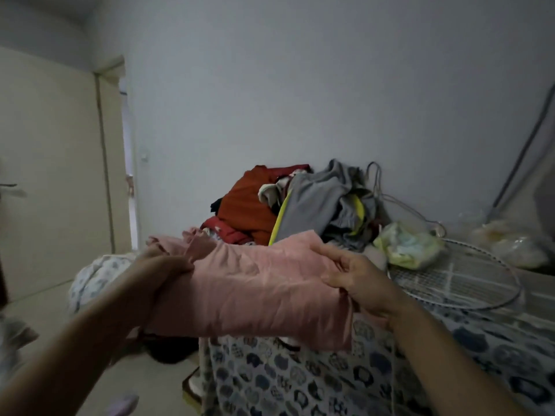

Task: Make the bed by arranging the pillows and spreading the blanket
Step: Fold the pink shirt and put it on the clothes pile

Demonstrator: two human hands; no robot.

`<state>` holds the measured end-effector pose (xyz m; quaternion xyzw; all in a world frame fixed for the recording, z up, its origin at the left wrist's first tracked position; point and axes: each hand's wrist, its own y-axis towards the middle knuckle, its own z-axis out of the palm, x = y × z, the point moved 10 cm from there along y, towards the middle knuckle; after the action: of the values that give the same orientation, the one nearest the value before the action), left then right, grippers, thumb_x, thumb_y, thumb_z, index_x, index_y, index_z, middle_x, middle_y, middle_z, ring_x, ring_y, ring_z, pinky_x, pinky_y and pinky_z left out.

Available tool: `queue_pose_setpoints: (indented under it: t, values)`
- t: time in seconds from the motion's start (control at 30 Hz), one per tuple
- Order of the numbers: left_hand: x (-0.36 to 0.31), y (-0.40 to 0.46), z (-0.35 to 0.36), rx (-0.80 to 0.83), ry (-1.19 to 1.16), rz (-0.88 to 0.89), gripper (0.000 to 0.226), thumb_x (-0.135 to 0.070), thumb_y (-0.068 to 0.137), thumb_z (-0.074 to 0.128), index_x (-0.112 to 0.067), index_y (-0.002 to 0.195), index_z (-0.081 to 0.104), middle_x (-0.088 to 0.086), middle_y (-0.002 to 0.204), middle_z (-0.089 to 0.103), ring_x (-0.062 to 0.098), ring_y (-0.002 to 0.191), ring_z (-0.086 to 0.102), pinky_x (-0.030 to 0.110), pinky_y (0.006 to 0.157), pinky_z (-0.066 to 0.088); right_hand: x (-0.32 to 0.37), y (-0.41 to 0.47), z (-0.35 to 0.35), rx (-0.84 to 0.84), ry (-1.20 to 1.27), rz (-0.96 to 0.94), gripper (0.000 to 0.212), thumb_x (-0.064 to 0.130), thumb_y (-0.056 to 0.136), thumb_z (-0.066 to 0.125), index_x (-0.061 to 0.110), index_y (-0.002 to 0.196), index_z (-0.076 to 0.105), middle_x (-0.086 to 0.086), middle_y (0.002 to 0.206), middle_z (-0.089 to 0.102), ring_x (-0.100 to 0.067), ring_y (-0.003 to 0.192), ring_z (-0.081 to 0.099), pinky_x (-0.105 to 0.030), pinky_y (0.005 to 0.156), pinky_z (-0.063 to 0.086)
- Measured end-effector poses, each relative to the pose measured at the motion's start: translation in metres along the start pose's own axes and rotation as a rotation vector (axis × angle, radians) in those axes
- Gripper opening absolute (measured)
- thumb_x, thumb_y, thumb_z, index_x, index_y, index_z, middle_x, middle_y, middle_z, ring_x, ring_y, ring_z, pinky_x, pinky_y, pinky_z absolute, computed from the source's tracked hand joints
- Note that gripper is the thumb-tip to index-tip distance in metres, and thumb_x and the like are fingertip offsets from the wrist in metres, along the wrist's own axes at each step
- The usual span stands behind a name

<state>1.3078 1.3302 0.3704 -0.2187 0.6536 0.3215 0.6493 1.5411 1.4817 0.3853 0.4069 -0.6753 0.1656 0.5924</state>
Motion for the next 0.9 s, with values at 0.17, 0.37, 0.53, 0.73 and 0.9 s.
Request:
queue_pose_setpoints:
  t: [0.17, 0.37, 0.53, 0.73, 0.9]
  values:
    - [-0.061, 0.123, 0.077, 0.098, -0.016, 0.085, 0.02, 0.012, 0.08, 0.052, -0.006, 0.072, 0.058, 0.008, 0.056, 0.062, 0.021, 0.061, 0.054, 0.025, 0.058, 0.043, 0.023, 0.085, -0.082, -0.277, -0.069, -0.127, 0.062, -0.021, 0.084, 0.043, 0.008, 0.139, 0.04, 0.007, 0.139, 0.043, -0.005, 0.123, 0.043, -0.009, 0.089, 0.044]
    - [-0.141, 0.3, 0.15, 0.141, -0.019, 0.266, 0.037, 0.009, 0.082, 0.052, 0.0, 0.118, 0.048, 0.011, 0.081, 0.068, 0.024, 0.077, 0.061, 0.027, 0.064, 0.053, 0.062, 0.213, -0.167, -0.586, -0.146, -0.201, 0.069, -0.014, 0.086, 0.046, 0.017, 0.145, 0.029, 0.018, 0.135, 0.023, 0.0, 0.121, 0.035, -0.017, 0.098, 0.036]
    - [-0.089, 0.38, 0.151, 0.05, 0.065, 0.188, 0.024, 0.01, 0.084, 0.045, -0.01, 0.073, 0.052, 0.012, 0.07, 0.055, 0.02, 0.058, 0.054, 0.027, 0.05, 0.046, 0.037, 0.263, -0.188, -0.805, -0.594, 0.034, 0.057, 0.018, 0.091, 0.046, 0.019, 0.145, 0.027, -0.011, 0.156, 0.012, -0.026, 0.14, 0.026, -0.029, 0.113, 0.025]
    - [-0.04, 0.384, 0.104, 0.104, -0.044, 0.241, 0.031, 0.014, 0.084, 0.043, -0.009, 0.102, 0.055, 0.003, 0.084, 0.064, 0.015, 0.072, 0.059, 0.016, 0.052, 0.051, 0.041, 0.318, -0.081, -0.578, -0.079, -0.228, 0.043, 0.018, 0.096, 0.046, 0.009, 0.138, 0.041, -0.002, 0.139, 0.047, -0.008, 0.123, 0.045, -0.019, 0.103, 0.034]
    - [-0.016, 0.36, 0.016, 0.006, -0.007, 0.345, 0.033, 0.011, 0.088, 0.04, -0.016, 0.093, 0.06, 0.003, 0.088, 0.068, 0.011, 0.074, 0.065, 0.017, 0.063, 0.052, -0.018, 0.385, 0.082, -0.151, 0.341, -0.155, 0.039, 0.025, 0.097, 0.04, 0.009, 0.132, 0.047, 0.0, 0.12, 0.058, -0.014, 0.114, 0.057, -0.027, 0.101, 0.043]
